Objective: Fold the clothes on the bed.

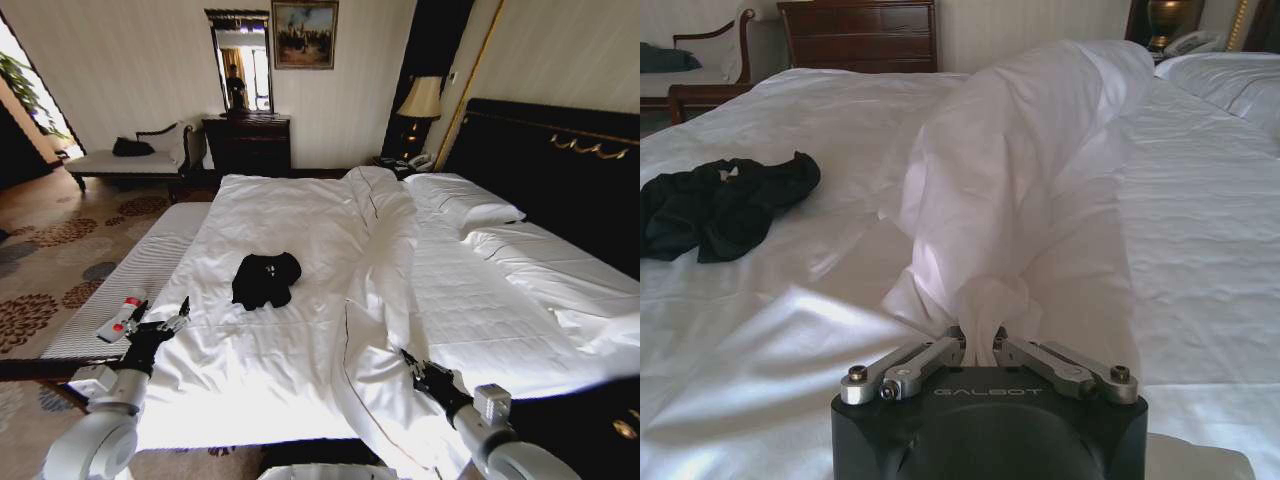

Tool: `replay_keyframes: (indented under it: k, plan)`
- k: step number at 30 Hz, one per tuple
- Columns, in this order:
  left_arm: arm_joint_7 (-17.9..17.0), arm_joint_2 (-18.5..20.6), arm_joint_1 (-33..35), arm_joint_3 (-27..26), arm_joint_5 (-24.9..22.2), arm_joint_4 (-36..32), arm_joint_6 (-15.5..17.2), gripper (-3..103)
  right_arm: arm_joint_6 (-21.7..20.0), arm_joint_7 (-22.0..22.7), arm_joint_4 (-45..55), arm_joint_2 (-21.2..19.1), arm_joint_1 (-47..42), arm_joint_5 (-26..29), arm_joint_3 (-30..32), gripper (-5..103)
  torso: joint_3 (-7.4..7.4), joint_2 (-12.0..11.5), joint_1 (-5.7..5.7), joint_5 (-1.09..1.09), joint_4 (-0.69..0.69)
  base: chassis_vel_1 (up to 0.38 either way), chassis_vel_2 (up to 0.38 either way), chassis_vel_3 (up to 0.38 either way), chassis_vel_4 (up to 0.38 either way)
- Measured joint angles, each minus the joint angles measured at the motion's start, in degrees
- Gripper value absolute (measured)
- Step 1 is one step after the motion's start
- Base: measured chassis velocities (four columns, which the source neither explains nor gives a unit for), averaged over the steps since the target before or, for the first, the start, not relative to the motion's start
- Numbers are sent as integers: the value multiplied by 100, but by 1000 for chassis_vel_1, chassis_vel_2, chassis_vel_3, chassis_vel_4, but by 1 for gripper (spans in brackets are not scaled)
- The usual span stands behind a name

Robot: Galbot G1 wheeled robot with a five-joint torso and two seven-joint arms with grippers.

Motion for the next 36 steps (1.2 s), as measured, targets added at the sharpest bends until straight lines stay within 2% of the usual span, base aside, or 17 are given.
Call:
replay_keyframes:
  k: [5, 12, 14, 16, 19, 20, 22, 24, 25, 29, 36]
  plan:
    - [-22, -10, -75, 0, -29, 35, 20, 100, -16, 98, 101, 372, 94, 193, 271, 1, 0, 0, 0, 0, 0, 0, 0, 0, 0]
    - [-43, -14, -94, -46, -93, 53, 34, 100, -4, 195, 71, 608, 245, 317, 673, 1, 0, 0, 0, 0, -1, 0, 0, 0, 0]
    - [-46, -50, -62, -104, -101, 49, 34, 100, -4, 235, 34, 731, 376, 456, 993, 1, 0, 0, 0, 0, 3, 0, 0, 0, 0]
    - [-52, -67, -75, -121, -107, 49, 33, 100, -2, 240, -22, 839, 445, 493, 1210, 1, 0, 0, 0, 0, 3, 0, 0, 0, 0]
    - [-70, -107, -100, -131, -137, 75, 33, 100, 54, 257, -383, 1144, 573, 701, 1938, 1, 0, 0, 0, 1, -1, 0, 0, 0, 0]
    - [-70, -107, -100, -131, -137, 75, 33, 100, 54, 257, -383, 1144, 573, 701, 1938, 1, 0, 0, 0, 1, -1, 0, 0, 0, 0]
    - [-72, -107, -89, -113, -130, 84, 33, 100, 31, 274, -614, 1216, 608, 1347, 2611, 1, 0, 0, 0, 1, -1, 0, 0, 0, 0]
    - [-75, -97, -85, -106, -125, 89, 33, 100, 27, 283, -835, 1153, 621, 1821, 3114, 1, 0, 0, 0, 1, -2, 0, 0, 0, 0]
    - [-75, -97, -85, -106, -125, 89, 33, 100, 27, 283, -835, 1153, 621, 1821, 3114, 1, 0, 0, 0, 1, -2, 0, 0, 0, 0]
    - [-76, -75, -89, -101, -119, 110, 35, 100, 24, 322, -1353, 859, 735, 2414, 3842, 1, 0, 0, 0, 1, -1, 0, 0, 0, 0]
    - [-115, -79, -165, -43, -90, 97, 100, 100, 26, 337, -1921, 565, 997, 2396, 4093, 1, 0, 0, 0, 1, 0, 0, 0, 0, 0]
